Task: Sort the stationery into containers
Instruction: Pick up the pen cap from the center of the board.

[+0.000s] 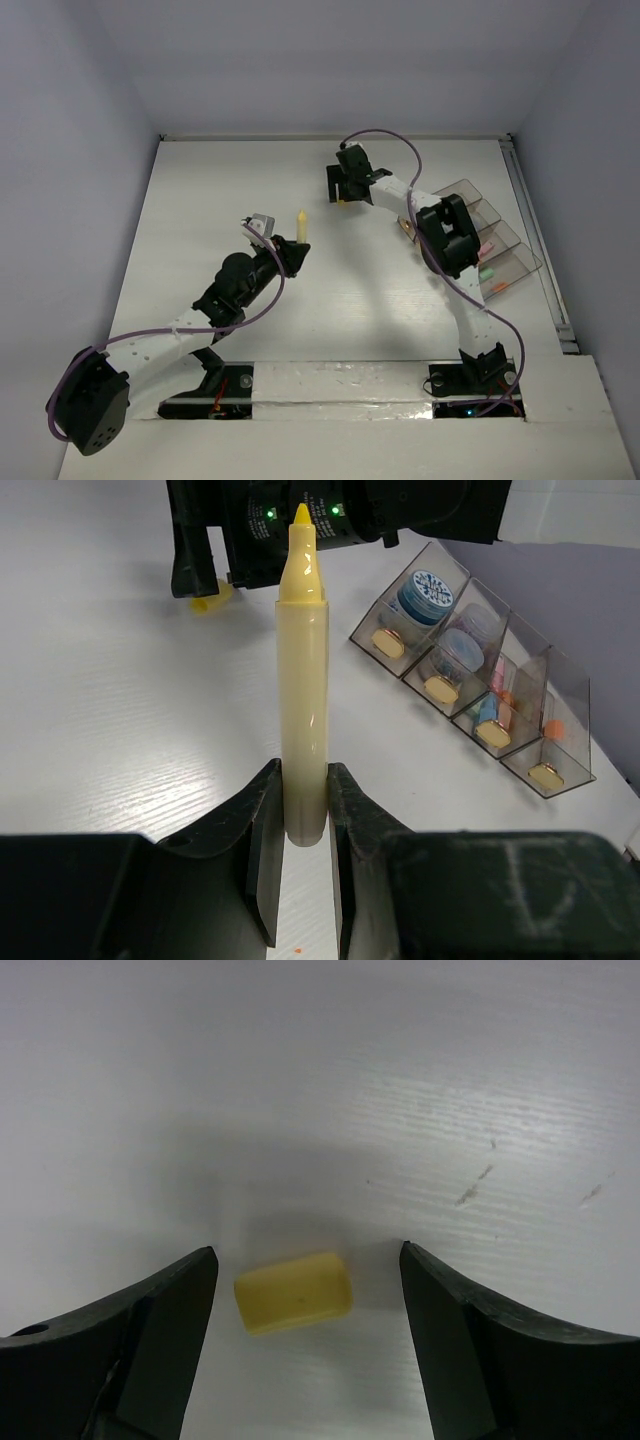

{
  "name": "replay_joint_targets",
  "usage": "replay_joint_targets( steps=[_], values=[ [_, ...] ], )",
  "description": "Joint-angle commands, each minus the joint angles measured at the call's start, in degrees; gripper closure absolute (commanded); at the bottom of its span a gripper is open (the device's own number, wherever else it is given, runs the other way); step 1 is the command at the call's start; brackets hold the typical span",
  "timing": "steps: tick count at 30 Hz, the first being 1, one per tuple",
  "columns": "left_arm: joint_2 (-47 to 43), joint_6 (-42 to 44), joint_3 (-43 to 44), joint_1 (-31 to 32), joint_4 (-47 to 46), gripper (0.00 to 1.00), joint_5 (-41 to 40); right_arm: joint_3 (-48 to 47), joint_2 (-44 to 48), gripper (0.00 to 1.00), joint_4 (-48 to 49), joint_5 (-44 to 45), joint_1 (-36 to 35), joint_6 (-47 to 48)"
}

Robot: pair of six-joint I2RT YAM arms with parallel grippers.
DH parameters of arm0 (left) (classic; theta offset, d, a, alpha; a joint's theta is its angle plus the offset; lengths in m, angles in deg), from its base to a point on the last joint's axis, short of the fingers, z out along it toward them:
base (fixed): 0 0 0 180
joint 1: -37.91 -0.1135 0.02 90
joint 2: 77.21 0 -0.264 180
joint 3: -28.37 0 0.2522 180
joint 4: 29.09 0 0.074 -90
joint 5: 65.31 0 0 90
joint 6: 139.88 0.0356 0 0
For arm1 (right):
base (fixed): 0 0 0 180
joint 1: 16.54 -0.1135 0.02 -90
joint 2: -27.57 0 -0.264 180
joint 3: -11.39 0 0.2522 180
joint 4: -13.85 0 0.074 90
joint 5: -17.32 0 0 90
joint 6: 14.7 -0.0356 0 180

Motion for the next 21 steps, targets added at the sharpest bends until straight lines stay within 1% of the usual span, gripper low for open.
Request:
replay_joint_targets(
  steps=[1, 3, 7, 8, 9, 10, 12, 17, 21],
  values=[
    [-0.70, -0.15, 1.16, -0.33, -2.72, 1.00, 1.04, 4.47, 5.02, 0.20, 2.01, -2.62, -0.21, -0.77],
    [-0.70, -0.24, 1.16, -0.33, -2.72, 1.00, 1.04, 6.33, 8.01, 0.16, 4.13, -2.97, -0.21, -1.30],
    [-0.87, -0.24, 1.16, -0.33, -2.72, 1.00, 1.04, 11.77, 12.75, 0.15, 5.36, -1.66, -0.21, -3.14],
    [-0.96, -0.24, 1.16, -0.33, -2.72, 1.00, 1.12, 14.83, 13.72, 0.15, 6.58, -2.18, -0.21, -4.54],
    [-0.88, -0.33, 1.08, -0.33, -2.89, 1.00, 1.12, 16.34, 15.30, 0.15, 7.46, -3.31, -0.21, -5.25],
    [-0.87, -0.33, 1.07, -0.33, -2.89, 1.00, 1.12, 17.84, 15.83, 0.15, 8.43, -6.55, -0.21, -5.95],
    [-0.79, -0.33, 1.07, -0.33, -3.07, 1.00, 1.12, 20.39, 16.19, 0.15, 10.37, -9.47, -0.21, -7.71],
    [-0.70, -0.42, 1.16, -0.33, -2.98, 1.00, 1.12, 19.17, 12.87, 0.14, 11.34, -14.47, -0.74, -8.95],
    [-1.14, -0.33, 1.08, -0.33, -2.54, 1.00, 1.04, 15.75, 9.17, 0.14, 10.38, -14.49, -0.74, -8.95]
  ],
)
